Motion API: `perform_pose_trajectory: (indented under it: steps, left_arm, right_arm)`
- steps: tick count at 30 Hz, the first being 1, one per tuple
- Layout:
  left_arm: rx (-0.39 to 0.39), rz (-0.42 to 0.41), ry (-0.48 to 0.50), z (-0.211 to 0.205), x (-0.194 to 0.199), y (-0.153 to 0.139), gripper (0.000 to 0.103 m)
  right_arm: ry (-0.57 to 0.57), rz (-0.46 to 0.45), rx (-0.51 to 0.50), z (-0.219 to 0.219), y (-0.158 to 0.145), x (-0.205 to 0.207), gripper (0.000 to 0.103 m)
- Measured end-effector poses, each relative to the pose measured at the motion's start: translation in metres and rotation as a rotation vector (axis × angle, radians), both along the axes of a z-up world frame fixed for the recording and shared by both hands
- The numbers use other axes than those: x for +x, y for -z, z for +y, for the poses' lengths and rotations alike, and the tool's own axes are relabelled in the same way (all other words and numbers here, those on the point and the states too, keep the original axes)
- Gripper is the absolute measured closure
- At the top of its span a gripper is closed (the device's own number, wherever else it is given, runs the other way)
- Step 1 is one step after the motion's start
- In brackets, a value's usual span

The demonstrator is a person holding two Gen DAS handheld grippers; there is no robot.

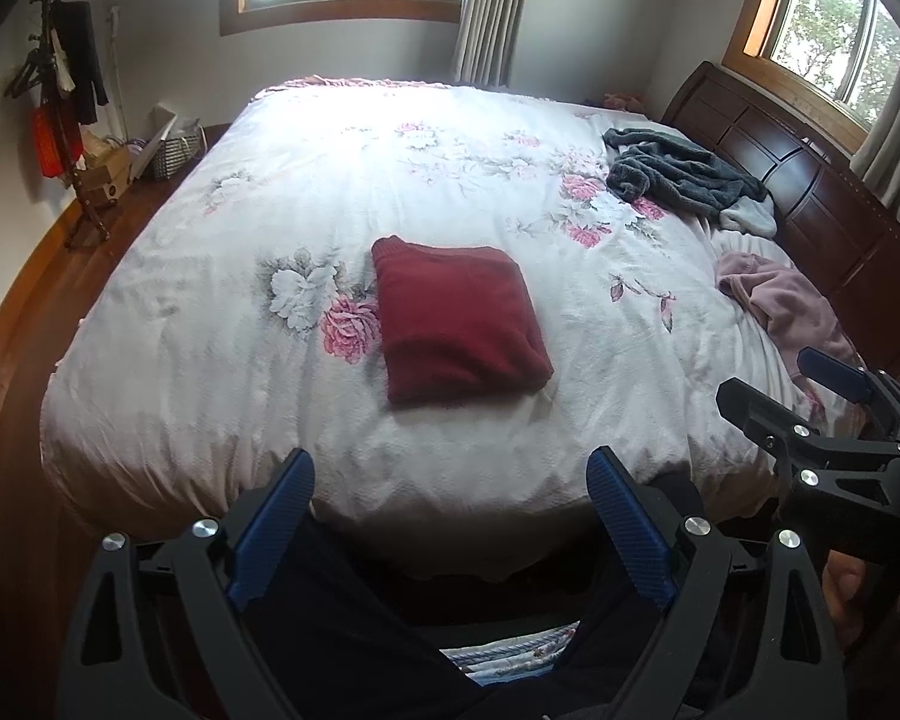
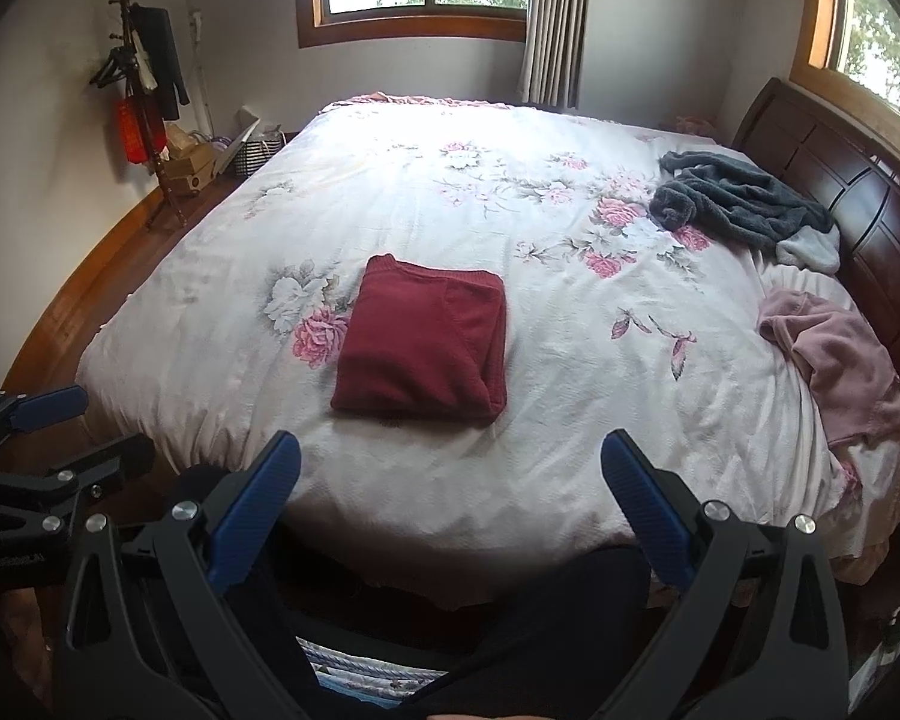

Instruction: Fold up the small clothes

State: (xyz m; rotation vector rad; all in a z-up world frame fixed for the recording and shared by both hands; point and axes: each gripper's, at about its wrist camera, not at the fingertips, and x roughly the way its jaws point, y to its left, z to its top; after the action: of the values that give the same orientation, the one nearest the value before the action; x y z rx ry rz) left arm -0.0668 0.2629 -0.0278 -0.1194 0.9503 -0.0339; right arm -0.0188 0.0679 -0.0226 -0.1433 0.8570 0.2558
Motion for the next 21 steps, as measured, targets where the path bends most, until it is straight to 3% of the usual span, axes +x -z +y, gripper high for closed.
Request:
perform_pose_trajectory:
  steps: [21]
  left_arm:
    - [-0.005, 0.006, -0.009, -0.0019, 0.0015, 0.0045, 0.011]
  right_arm:
    - [0.007, -0.003, -0.001, 0.0035, 0.0045, -0.0007, 0.003]
